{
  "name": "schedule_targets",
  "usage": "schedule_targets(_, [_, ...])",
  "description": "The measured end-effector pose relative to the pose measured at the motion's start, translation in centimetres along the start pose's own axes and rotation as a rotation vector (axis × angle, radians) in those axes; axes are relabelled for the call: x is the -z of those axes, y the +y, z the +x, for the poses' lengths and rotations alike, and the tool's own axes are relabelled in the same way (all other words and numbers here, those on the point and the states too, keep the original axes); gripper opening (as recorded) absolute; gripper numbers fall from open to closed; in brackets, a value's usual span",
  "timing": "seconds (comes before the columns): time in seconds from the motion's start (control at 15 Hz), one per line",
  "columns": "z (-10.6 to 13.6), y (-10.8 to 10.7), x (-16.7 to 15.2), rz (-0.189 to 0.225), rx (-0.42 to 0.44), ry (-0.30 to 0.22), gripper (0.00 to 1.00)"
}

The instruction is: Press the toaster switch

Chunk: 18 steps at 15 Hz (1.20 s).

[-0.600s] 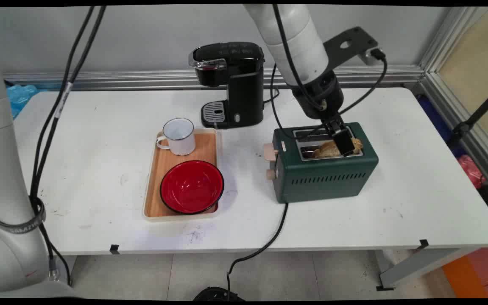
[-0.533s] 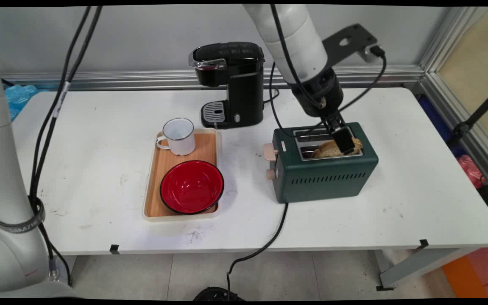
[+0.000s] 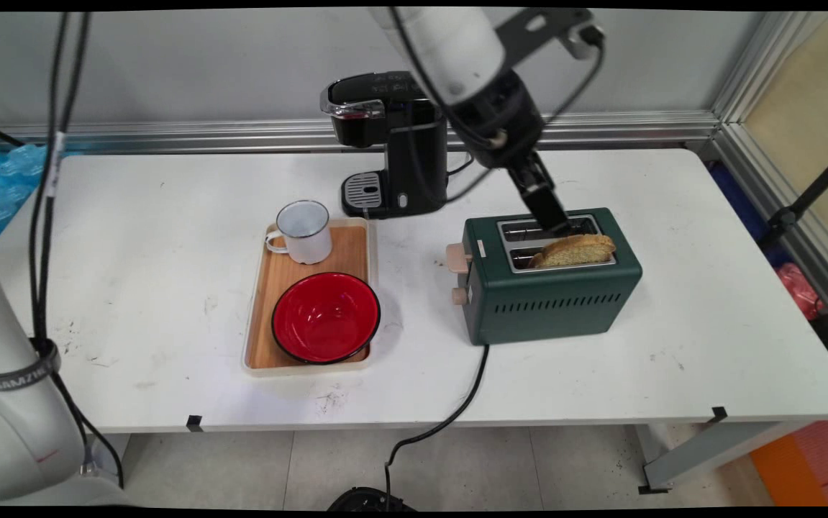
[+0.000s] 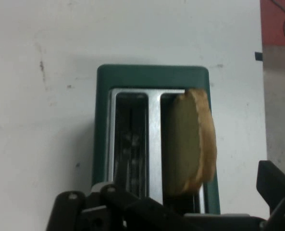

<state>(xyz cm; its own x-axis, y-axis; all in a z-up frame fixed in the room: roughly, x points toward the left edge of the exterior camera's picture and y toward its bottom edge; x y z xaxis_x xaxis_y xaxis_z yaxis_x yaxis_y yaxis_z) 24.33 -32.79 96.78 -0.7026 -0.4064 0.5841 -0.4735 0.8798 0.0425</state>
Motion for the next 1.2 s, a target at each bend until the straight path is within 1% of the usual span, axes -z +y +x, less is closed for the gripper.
schedule_targets(0.2, [-2.0, -0.3, 3.0, 0.021, -0.007, -0.005, 1.0])
schedule_targets(0.33, [-3.4, -0.4, 4.7, 0.04, -0.007, -0.018, 1.0])
schedule_targets(0.47, [-4.9, -0.3, 6.3, 0.061, -0.008, -0.043, 1.0])
schedule_targets(0.67, [-6.8, 0.1, 7.9, 0.077, -0.011, -0.088, 1.0])
schedule_targets(0.87, [-7.9, 0.4, 8.3, 0.088, -0.022, -0.119, 1.0])
schedule_targets(1.2, [-8.8, 0.2, 7.1, 0.096, -0.041, -0.141, 1.0])
